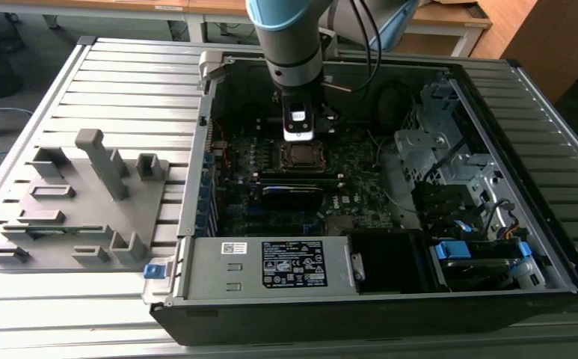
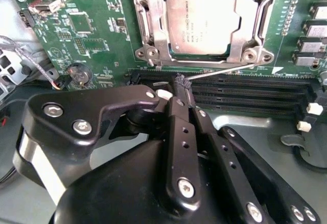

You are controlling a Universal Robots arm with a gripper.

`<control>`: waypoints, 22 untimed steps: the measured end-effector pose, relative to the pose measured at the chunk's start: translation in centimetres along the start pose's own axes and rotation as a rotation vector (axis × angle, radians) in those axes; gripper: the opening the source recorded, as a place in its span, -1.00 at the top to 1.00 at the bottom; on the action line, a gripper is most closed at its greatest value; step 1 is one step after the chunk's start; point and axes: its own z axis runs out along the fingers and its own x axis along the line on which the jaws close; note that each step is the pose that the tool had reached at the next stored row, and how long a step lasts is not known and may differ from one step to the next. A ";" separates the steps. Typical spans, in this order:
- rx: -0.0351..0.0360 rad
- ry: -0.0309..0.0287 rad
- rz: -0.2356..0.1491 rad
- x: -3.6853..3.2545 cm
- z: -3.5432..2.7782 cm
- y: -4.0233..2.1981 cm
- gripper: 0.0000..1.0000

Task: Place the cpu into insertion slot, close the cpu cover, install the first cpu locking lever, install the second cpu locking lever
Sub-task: 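Install the first cpu locking lever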

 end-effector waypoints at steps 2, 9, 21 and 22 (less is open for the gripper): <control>0.0028 -0.0026 -0.001 0.00 0.08 -0.03 0.79; 0.0168 -0.0119 -0.006 0.16 0.27 0.11 0.79; 0.0389 -0.0268 -0.011 0.41 0.42 0.41 0.79; 0.0389 -0.0268 -0.011 0.41 0.42 0.41 0.79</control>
